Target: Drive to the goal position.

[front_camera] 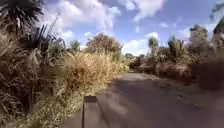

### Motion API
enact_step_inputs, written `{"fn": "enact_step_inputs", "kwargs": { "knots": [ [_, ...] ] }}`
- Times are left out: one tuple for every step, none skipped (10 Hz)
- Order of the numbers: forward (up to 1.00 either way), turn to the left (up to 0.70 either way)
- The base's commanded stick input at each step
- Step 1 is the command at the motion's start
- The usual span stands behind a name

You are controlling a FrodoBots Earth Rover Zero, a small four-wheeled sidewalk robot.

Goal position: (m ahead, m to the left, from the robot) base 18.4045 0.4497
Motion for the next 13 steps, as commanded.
{"fn": "enact_step_inputs", "kwargs": {
  "knots": [
    [0.7,0.0],
    [0.7,0.0],
    [0.7,0.0],
    [0.7,0.0],
    [0.7,-0.09],
    [0.7,-0.21],
    [0.7,-0.34],
    [0.7,-0.35],
    [0.7,-0.35],
    [0.7,-0.35],
    [0.7,-0.35],
    [0.7,-0.35],
    [0.7,-0.35]
  ]
}}
